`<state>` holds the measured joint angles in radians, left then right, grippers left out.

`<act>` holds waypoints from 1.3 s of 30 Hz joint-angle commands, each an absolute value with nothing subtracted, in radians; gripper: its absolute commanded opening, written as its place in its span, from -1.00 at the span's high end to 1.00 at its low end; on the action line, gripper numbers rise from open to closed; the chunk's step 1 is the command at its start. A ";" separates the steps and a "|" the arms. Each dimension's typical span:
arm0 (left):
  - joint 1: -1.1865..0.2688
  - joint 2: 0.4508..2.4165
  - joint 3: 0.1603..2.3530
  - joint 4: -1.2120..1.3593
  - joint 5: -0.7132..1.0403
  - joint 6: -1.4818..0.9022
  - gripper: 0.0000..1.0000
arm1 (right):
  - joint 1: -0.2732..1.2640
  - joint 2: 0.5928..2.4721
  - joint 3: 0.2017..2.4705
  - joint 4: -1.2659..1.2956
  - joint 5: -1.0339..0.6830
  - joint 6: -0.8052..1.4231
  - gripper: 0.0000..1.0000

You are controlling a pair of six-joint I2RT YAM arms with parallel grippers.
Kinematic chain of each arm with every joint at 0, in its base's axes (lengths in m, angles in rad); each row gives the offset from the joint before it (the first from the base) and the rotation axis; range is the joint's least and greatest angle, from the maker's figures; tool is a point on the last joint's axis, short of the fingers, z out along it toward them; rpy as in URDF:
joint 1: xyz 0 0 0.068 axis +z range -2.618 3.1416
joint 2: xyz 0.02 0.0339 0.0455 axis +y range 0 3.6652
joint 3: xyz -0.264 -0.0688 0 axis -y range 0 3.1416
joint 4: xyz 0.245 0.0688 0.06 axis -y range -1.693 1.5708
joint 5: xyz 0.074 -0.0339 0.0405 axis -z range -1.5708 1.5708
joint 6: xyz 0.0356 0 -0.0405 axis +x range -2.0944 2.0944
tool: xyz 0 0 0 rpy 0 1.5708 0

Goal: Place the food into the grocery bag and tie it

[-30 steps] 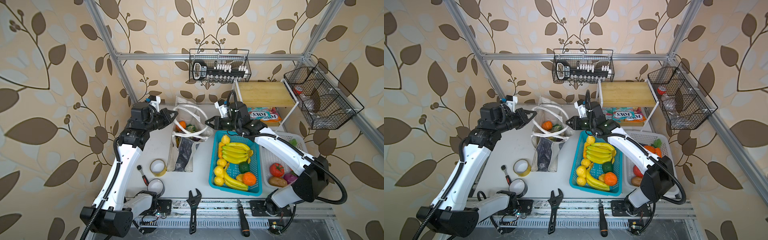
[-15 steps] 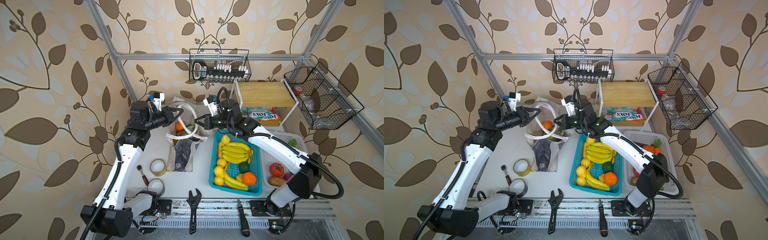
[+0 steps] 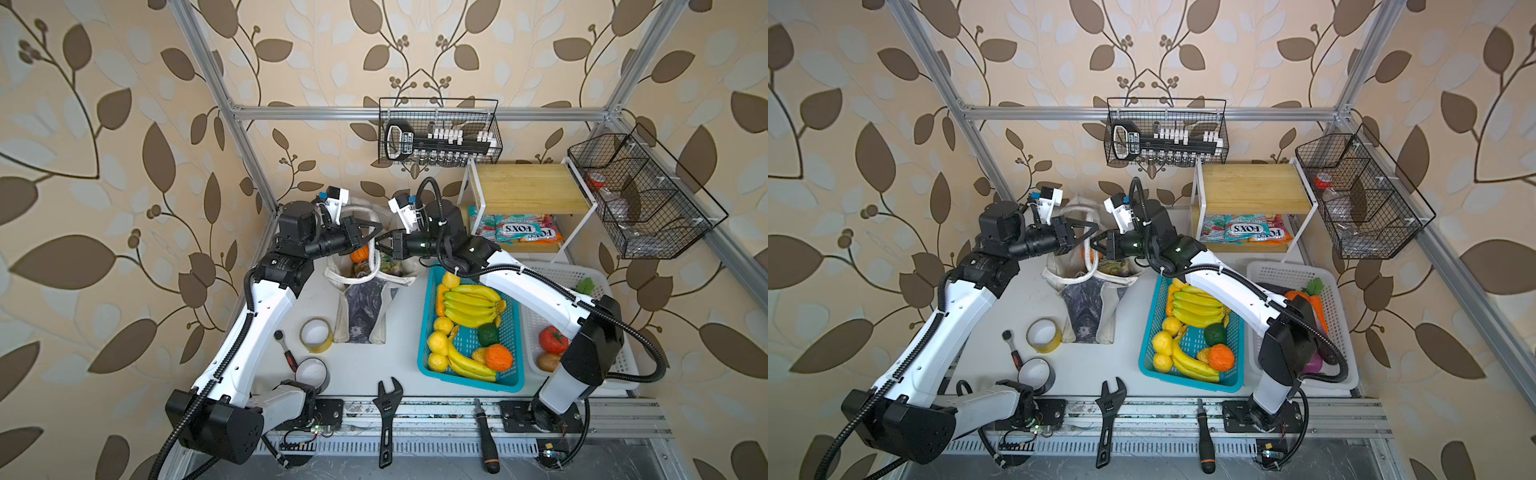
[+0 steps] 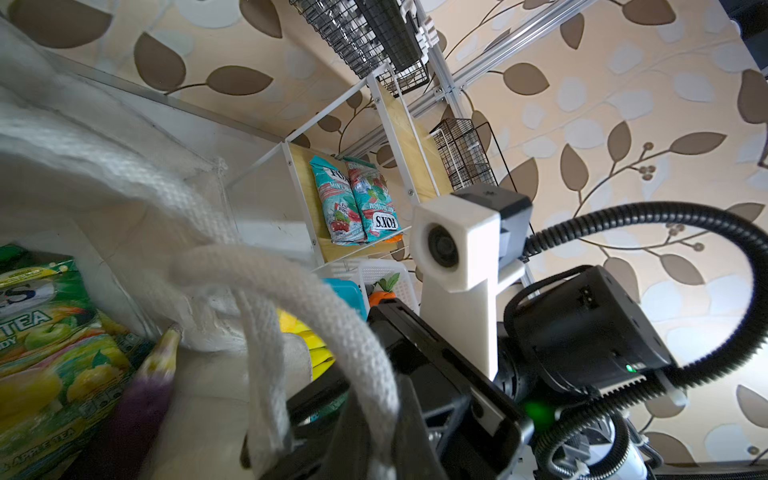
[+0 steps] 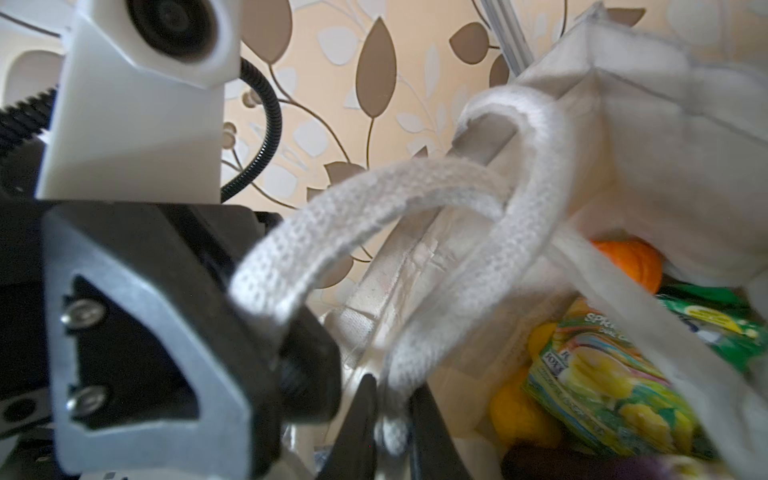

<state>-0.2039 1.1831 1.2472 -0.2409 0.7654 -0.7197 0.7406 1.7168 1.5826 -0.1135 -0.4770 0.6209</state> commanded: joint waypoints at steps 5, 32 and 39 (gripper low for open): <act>-0.211 1.131 1.230 -0.322 0.633 -0.656 1.00 | 0.699 1.603 1.523 -0.293 -0.286 0.533 0.00; -0.207 1.132 1.293 -0.299 0.640 -0.690 1.00 | 0.839 1.684 1.720 -0.366 -0.452 0.378 -0.14; -0.207 1.134 1.274 -0.288 0.655 -0.696 1.00 | 0.847 1.681 1.662 -0.191 -0.462 0.426 0.38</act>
<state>-0.2089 1.1599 1.2495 -0.3237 0.6468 -0.6914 0.8425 1.6958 1.6714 -0.3077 -0.4416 0.4175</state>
